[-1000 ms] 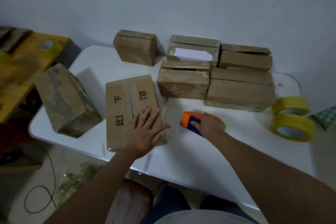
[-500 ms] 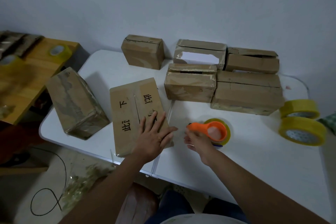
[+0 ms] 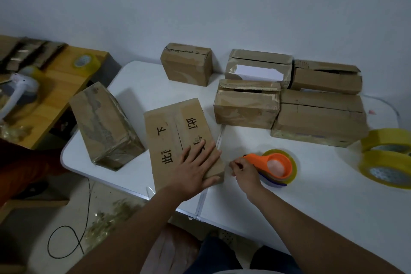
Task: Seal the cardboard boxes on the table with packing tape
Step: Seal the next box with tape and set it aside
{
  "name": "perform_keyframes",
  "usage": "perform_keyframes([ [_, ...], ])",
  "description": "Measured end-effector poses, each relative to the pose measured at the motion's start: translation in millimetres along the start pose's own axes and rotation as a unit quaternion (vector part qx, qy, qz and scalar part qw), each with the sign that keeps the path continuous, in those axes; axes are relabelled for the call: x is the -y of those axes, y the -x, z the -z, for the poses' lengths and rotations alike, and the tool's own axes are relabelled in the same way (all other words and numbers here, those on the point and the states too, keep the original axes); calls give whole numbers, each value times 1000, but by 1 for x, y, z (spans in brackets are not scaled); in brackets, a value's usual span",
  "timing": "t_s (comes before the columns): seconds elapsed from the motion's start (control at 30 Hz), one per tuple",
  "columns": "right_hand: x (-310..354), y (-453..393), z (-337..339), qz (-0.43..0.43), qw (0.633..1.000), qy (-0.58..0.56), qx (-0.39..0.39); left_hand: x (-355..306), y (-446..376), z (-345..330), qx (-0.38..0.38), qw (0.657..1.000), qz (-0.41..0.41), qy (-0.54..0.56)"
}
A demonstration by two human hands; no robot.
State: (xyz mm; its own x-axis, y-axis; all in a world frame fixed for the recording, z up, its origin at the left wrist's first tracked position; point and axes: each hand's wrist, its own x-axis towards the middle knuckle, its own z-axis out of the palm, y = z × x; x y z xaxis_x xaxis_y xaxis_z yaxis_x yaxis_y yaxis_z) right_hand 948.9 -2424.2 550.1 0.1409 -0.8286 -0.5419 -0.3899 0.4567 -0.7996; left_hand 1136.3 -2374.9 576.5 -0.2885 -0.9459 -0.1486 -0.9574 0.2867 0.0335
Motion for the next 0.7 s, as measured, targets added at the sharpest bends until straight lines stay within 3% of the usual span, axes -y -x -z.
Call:
perform_keyframes([
  [0.37,17,-18,-30,-43,996,58,60,3,1,-12,-20,1000,10,-2],
  [0.4,17,-19,-30,-59,996,41,54,3,1,-13,-27,1000,9,-2],
  [0.47,20,-16,-31,-102,990,-98,30,3,2,-16,-44,999,11,1],
  [0.53,24,-12,-37,-144,953,-266,35,2,2,-16,-52,998,17,2],
  [0.57,27,-10,-41,-154,941,-298,47,2,1,-16,-54,998,20,2],
  [0.7,40,-5,-60,-153,951,-267,16,3,2,-15,-43,999,28,-3],
])
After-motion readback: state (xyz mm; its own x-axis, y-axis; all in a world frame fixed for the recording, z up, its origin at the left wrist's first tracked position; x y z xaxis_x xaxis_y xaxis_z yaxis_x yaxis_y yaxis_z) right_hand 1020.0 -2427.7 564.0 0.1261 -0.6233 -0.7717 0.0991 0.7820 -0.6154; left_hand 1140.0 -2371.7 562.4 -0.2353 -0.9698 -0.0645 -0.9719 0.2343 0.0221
